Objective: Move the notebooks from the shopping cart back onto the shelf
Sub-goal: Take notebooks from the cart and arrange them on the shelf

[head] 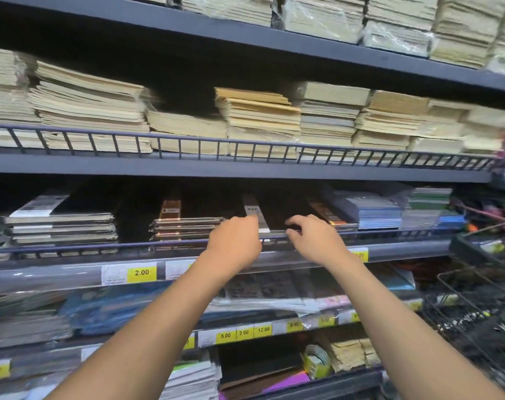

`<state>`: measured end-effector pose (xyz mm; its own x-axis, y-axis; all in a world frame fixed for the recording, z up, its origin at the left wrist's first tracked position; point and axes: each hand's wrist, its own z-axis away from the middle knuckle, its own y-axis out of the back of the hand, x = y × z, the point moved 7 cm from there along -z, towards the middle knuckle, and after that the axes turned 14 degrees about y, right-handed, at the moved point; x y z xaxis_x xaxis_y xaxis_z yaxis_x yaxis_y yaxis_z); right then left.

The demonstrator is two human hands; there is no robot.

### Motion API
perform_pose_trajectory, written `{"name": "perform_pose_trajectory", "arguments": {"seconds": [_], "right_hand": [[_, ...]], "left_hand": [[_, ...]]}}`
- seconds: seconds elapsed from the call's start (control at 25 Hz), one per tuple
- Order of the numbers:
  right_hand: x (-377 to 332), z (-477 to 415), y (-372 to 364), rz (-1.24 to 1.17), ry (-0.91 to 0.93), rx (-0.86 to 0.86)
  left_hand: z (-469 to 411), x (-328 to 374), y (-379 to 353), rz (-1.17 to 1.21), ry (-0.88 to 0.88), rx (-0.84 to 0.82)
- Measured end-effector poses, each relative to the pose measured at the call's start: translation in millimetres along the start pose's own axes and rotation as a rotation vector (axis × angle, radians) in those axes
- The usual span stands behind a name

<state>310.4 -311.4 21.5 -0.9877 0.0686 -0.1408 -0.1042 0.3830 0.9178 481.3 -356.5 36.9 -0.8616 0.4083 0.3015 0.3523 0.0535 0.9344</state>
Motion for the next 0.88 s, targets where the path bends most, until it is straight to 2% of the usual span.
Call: {"name": "perform_pose_trajectory", "arguments": {"seconds": [0.08,0.16,0.4,0.64,0.76,0.88], "right_hand": [[1.2,-0.2,-1.1,-0.004,0.013,0.011],[2.9,-0.8,-2.2,-0.007,0.022,0.028],[0.5,2.8,-5.1,-0.034,0.017,0.124],[-2.6,11.4,-7.4,-0.071,0.039,0.179],[10.8,28.6,10.4,-0.109,0.047,0.328],[58.4,49.2,34.9,-0.15,-0.096,0.461]], "left_hand": [[-2.8,-6.4,-16.9,0.007,0.075,-0.162],[-3.7,-11.5,-21.9,0.037,0.1,-0.18],[1.9,-16.2,-20.1,0.052,0.067,-0.039],[-0.2,-14.8,-18.4,0.039,0.05,-0.015],[3.7,5.3,-16.0,0.073,-0.017,0.094],[-1.2,36.9,-16.7,0.19,-0.092,0.134]]}}
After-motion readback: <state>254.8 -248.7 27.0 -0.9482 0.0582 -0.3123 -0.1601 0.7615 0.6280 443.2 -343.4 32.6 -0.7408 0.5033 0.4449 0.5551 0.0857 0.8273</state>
